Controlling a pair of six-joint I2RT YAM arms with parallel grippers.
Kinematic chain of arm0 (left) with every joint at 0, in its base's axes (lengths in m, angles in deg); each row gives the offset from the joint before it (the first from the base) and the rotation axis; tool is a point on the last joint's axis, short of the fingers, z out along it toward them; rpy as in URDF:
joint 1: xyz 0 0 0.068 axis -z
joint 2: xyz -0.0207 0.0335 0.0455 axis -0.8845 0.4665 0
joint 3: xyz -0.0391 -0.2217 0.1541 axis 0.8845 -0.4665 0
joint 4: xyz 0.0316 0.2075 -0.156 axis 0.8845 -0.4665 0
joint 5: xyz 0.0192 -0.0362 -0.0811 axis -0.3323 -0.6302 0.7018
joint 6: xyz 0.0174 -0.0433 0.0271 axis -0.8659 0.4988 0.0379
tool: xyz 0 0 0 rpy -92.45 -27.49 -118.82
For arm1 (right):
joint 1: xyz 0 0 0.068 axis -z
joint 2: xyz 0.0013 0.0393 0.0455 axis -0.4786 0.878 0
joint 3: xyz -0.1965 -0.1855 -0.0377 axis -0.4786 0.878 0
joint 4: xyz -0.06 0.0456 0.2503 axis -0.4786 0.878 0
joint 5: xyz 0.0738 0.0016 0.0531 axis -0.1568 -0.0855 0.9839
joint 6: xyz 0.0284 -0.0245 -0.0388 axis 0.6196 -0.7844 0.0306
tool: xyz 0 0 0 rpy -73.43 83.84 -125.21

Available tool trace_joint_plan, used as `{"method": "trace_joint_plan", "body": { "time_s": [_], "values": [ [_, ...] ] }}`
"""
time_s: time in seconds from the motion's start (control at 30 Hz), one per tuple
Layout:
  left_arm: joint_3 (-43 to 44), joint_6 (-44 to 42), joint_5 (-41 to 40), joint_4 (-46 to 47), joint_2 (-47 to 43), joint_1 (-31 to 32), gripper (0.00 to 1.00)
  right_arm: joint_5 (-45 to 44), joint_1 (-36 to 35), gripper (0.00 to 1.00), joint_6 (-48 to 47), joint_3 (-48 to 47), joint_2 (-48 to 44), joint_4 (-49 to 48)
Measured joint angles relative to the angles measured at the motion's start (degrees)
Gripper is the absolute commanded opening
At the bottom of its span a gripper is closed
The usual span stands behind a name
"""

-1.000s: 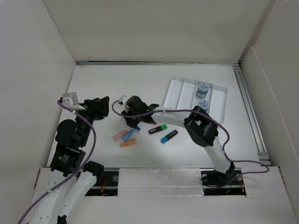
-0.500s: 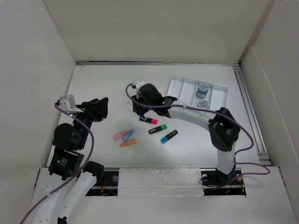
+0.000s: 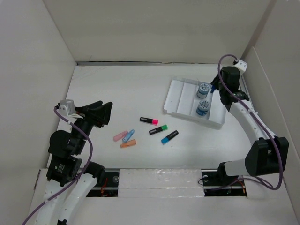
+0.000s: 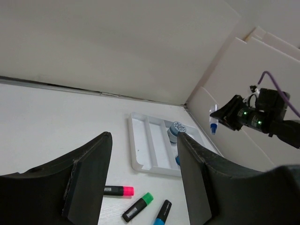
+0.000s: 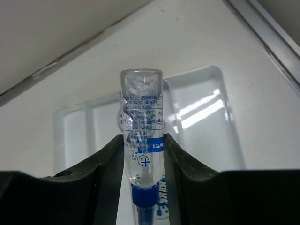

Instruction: Organize the desk

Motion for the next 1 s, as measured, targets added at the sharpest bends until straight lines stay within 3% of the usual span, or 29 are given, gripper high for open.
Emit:
{"method": "trace_joint_plan", "body": {
  "time_s": [0.2,0.53,0.6,0.63,0.67,0.7,0.77,0.83,0.93,0.97,1.0],
  "values": [
    [0.02,-0.28,-0.44,-0.07,-2.89,1.05,0.53,-1.88,6.10,0.19,1.31,1.03,4.09,5.79],
    [0.07,-1.05,-2.56,-0.92,-4.22,2.64,0.53,-2.62,6.29,0.20,0.46,0.92,14.58,11.34],
    [0.07,-1.11,-2.93,-0.92,-4.39,2.64,0.53,-3.15,6.23,0.39,0.42,1.09,14.67,12.22],
    [0.07,-1.14,-2.99,-0.92,-4.39,2.64,0.53,-3.39,6.23,0.54,0.42,1.09,14.51,12.31],
    [0.07,-1.20,-3.13,-0.96,-4.39,2.64,0.54,-3.67,6.23,0.79,0.52,1.09,14.27,12.26],
    [0.07,-1.29,-3.19,-1.05,-4.37,2.64,0.53,-4.15,6.23,0.88,0.85,1.09,13.88,12.24],
    [0.07,-1.31,-3.28,-1.18,-4.37,2.64,0.53,-4.94,5.97,0.93,0.52,1.09,12.55,12.44],
    [0.07,-1.36,-3.41,-1.18,-4.33,2.64,0.53,-5.92,5.29,0.91,0.48,1.09,10.03,12.66],
    [0.07,-1.46,-3.61,-1.18,-3.76,2.64,0.53,-6.71,2.58,0.66,0.42,1.11,4.52,12.50],
    [0.07,-1.46,-3.72,-1.22,-3.43,2.64,0.53,-6.62,1.11,0.32,0.44,1.42,2.27,11.93],
    [0.07,-1.49,-3.82,-1.29,-3.04,2.64,0.53,-6.14,-0.72,0.22,0.20,1.92,-0.22,11.15]
  ]
}}
